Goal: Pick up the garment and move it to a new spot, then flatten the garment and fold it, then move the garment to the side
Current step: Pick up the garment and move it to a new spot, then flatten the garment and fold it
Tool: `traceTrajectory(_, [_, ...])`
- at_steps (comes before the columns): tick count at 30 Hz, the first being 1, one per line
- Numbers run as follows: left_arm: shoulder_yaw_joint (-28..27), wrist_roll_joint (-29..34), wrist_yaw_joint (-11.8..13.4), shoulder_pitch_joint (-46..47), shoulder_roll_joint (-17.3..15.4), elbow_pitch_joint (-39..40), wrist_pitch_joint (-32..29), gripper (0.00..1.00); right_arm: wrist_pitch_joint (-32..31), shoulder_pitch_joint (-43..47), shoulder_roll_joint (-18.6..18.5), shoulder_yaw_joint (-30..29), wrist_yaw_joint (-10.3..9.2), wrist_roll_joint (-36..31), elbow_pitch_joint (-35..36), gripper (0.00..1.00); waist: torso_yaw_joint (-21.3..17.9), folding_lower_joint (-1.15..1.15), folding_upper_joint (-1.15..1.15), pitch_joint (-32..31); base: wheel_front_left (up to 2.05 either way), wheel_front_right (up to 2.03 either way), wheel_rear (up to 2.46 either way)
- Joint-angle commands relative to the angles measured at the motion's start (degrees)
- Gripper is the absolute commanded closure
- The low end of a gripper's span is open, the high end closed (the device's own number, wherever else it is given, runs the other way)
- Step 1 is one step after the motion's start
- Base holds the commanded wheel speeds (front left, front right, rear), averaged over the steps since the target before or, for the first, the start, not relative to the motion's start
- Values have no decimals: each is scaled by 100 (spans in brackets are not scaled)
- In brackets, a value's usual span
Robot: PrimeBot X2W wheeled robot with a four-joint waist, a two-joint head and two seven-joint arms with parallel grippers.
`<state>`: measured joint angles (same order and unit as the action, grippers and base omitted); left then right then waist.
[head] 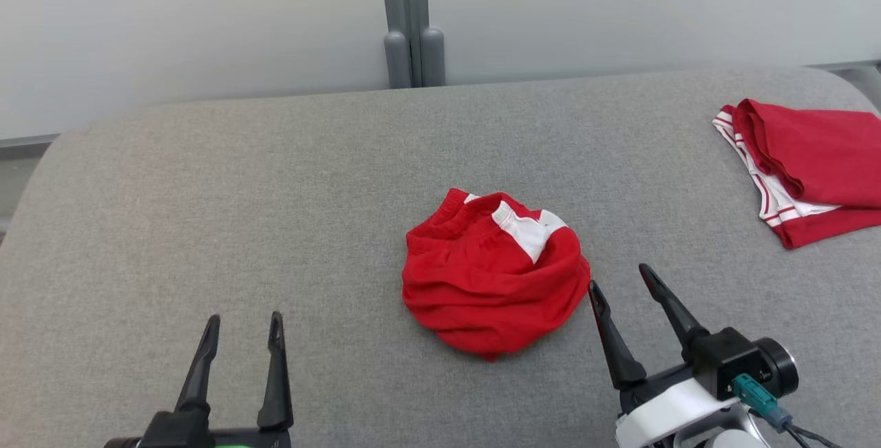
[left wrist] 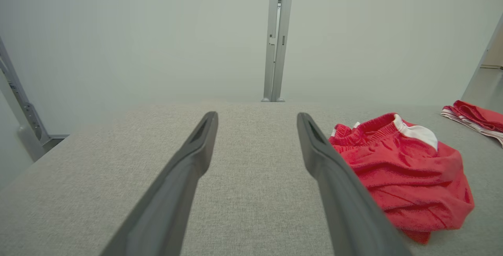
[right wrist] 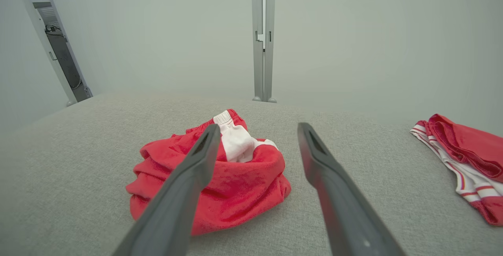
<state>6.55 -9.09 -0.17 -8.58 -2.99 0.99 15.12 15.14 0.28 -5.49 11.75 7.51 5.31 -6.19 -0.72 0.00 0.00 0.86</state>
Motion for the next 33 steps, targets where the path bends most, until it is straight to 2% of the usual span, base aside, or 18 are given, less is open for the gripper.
traceTrajectory(1, [-58, 75, 45, -169, -3, 27, 0, 0, -2, 123, 30, -24, -6, -24, -38, 0, 134, 0, 0, -216, 0, 0, 0])
traceTrajectory(9, [-60, -34, 191, -415, 8, 76, 0, 0, -3, 377, 147, -253, -6, -13, -155, 0, 136, 0, 0, -383, 0, 0, 0])
traceTrajectory(33, [94, 232, 113, -327, 8, -69, 0, 0, -3, 369, 230, -398, -6, 10, -228, 0, 79, 0, 0, -421, 0, 0, 0])
